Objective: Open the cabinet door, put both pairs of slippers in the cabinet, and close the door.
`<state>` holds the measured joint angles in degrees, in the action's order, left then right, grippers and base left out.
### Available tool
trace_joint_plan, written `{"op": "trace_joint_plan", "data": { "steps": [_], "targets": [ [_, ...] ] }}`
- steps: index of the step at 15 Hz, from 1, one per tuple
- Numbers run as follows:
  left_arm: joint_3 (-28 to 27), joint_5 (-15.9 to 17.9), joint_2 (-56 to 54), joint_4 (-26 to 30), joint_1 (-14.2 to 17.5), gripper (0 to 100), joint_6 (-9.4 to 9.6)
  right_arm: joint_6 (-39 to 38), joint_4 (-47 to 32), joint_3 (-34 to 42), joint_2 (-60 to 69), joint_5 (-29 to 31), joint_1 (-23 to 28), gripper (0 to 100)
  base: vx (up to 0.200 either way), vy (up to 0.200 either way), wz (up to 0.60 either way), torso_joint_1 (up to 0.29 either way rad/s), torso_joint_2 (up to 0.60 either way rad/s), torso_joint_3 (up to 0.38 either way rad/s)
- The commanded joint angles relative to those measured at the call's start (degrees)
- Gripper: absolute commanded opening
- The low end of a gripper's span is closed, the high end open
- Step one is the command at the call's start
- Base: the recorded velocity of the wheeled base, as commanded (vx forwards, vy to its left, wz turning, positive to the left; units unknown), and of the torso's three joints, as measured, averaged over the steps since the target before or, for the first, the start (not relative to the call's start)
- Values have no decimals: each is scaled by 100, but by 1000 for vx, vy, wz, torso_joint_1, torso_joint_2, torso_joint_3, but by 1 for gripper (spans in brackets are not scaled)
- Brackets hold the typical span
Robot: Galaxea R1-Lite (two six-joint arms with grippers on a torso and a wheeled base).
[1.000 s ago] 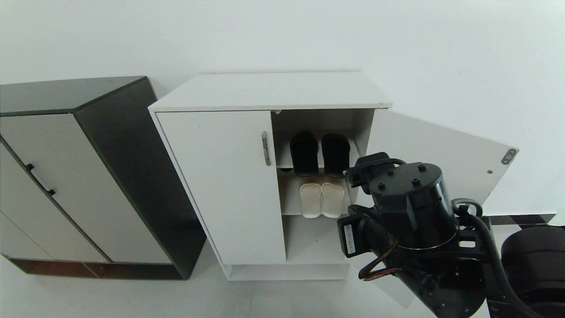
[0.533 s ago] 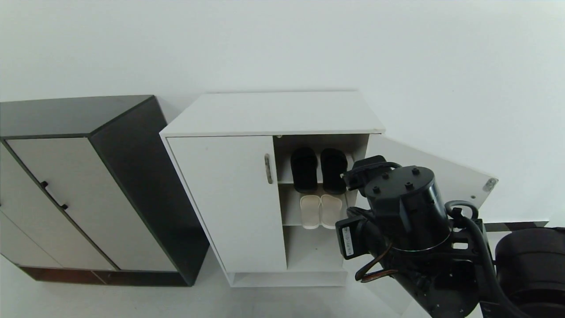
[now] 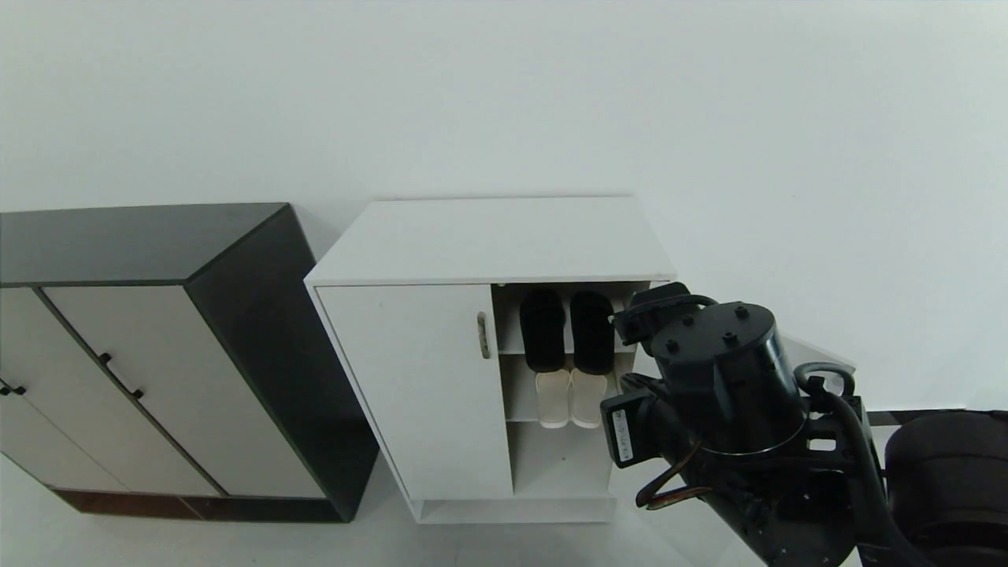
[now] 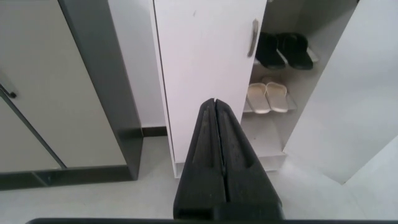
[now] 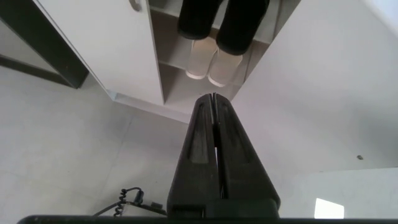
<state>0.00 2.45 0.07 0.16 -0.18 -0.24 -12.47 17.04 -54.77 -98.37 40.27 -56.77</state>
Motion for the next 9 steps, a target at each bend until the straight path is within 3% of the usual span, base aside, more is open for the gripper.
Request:
{"op": "trace_joint_plan", "data": {
  "steps": [1, 6, 9],
  "targets": [
    [0, 1, 1, 2, 1, 0, -2, -1, 1, 19, 10, -1, -1, 0, 0, 0, 0, 100, -227, -119],
    [0, 1, 1, 2, 1, 0, -2, 25, -8, 19, -7, -10, -1, 0, 0, 0, 0, 17, -37, -25],
    [0, 1, 1, 2, 1, 0, -2, 34, -8, 19, -16, -10, 17, 0, 0, 0, -600, 1, 2, 4]
  ]
}}
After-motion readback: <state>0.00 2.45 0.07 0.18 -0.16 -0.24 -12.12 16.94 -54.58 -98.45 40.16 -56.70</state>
